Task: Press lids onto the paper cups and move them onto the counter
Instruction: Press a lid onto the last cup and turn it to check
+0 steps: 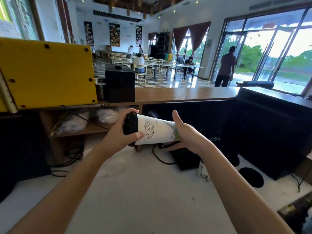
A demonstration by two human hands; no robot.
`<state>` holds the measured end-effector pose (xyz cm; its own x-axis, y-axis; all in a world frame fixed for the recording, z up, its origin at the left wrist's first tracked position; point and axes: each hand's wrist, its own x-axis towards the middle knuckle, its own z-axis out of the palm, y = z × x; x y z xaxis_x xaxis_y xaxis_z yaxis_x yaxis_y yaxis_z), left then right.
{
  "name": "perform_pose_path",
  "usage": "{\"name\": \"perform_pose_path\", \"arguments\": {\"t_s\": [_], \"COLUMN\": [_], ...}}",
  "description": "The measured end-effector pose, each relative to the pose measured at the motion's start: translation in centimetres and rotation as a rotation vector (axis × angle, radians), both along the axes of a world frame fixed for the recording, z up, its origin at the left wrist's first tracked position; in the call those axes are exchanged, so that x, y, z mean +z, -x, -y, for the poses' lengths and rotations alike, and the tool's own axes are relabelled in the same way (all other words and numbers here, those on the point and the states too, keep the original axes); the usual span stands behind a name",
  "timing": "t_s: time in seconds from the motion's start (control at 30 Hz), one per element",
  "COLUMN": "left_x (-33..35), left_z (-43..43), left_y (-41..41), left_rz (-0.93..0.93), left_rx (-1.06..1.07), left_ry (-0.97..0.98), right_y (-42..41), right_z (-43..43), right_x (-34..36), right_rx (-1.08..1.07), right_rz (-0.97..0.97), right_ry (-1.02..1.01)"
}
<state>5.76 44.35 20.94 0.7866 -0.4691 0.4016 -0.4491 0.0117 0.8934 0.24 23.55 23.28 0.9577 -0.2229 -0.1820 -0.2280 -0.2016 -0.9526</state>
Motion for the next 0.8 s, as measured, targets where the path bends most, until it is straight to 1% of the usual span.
{"name": "perform_pose_path", "arguments": {"t_s": [0.1, 0.13, 0.2, 0.3, 0.33, 0.37, 0.43, 0.47, 0.5, 0.57, 0.67, 0.73, 0.8], "left_x": [-0.4, -0.6, -1.0, -1.4, -1.4, -1.4, -1.6, -1.6, -1.6, -1.3, -0.7, -0.5, -0.7], "left_z": [-0.1, -0.2, -0.4, -0.9, -0.9, -1.0, -1.0, -1.0, -1.1, -0.9, -0.2, 0.2, 0.5], "left_y": [0.2, 0.2, 0.1, -0.5, -0.7, -0.8, -1.3, -1.4, -1.4, -1.2, -1.1, -1.1, -1.2], "left_rz": [0.149, 0.171, 0.144, 0.014, -0.077, -0.21, -0.497, -0.599, -0.659, -0.714, -0.773, -0.751, -0.683], "left_rx": [-0.01, -0.02, -0.064, -0.14, -0.167, -0.199, -0.257, -0.283, -0.306, -0.311, -0.216, -0.144, -0.094], "left_ry": [-0.03, -0.029, -0.01, -0.056, -0.053, -0.009, 0.132, 0.175, 0.183, 0.148, 0.123, 0.12, 0.125], "right_y": [0.6, 0.9, 1.1, 1.2, 1.2, 1.3, 1.3, 1.3, 1.3, 1.4, 1.4, 1.3, 1.3], "right_z": [-0.1, -0.1, -0.2, -0.4, -0.5, -0.5, -0.6, -0.6, -0.6, -0.6, -0.5, -0.3, -0.1], "right_x": [0.1, 0.2, 0.1, -0.7, -0.9, -1.0, -1.4, -1.5, -1.5, -1.7, -2.0, -2.3, -2.6], "right_rx": [0.086, 0.125, 0.152, 0.058, 0.027, 0.008, -0.008, -0.004, 0.004, 0.04, 0.107, 0.136, 0.158], "right_rz": [-0.058, -0.071, -0.039, 0.125, 0.177, 0.222, 0.289, 0.319, 0.348, 0.412, 0.476, 0.466, 0.445], "right_ry": [-0.024, -0.021, -0.05, -0.085, -0.065, -0.035, 0.032, 0.048, 0.049, 0.046, 0.126, 0.155, 0.136]}}
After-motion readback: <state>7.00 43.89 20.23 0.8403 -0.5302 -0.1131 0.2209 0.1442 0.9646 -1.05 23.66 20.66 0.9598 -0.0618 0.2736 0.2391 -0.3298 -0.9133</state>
